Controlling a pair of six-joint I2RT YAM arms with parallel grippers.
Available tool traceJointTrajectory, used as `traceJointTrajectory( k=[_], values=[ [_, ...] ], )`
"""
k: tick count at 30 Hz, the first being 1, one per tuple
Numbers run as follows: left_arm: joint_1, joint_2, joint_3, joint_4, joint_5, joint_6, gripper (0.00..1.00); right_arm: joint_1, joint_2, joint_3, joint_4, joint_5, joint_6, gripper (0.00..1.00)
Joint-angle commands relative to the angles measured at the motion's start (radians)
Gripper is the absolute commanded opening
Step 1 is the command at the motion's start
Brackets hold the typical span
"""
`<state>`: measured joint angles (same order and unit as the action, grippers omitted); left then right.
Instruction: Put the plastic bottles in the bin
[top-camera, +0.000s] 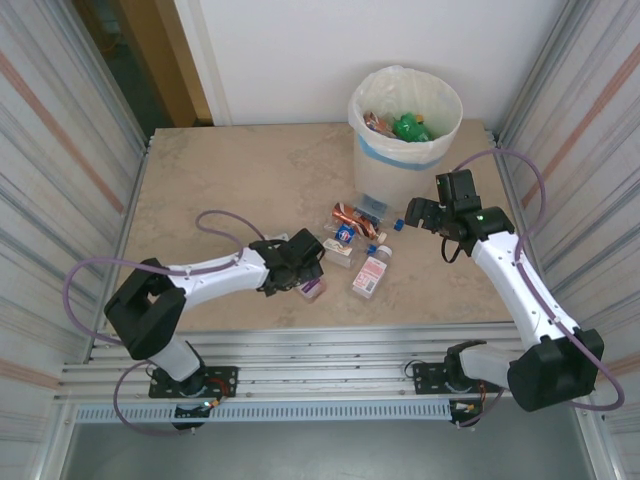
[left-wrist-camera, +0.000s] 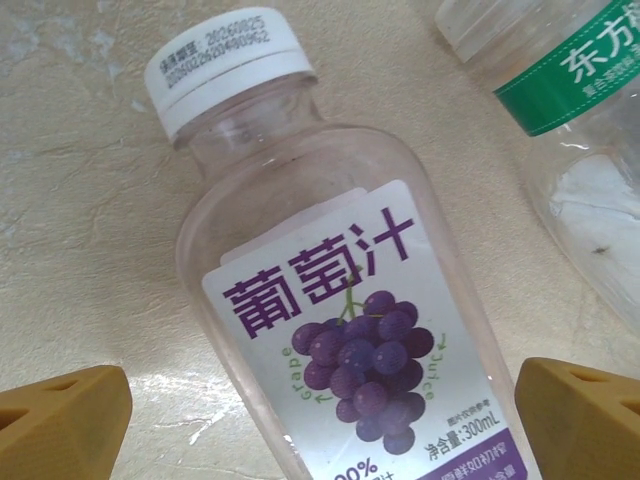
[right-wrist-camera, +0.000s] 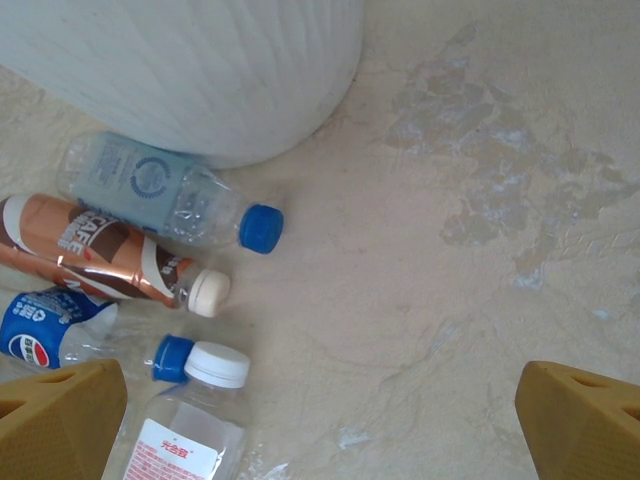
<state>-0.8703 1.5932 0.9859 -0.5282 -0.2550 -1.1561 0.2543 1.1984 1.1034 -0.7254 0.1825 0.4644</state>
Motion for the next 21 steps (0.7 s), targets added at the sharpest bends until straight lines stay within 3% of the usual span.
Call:
traceJointTrajectory(
  k=[1, 21],
  values=[
    [-0.002, 0.030, 0.051, -0.020, -0.024, 0.037, 0.99, 0.009, 0.005, 0.033, 0.008, -0.005, 0.028, 0.98],
    [0.003, 0.185, 0.100, -0.052, 0.026, 0.065, 0.93, 0.010, 0.007, 0.026, 0.010, 0.000, 0.027, 0.98]
  ],
)
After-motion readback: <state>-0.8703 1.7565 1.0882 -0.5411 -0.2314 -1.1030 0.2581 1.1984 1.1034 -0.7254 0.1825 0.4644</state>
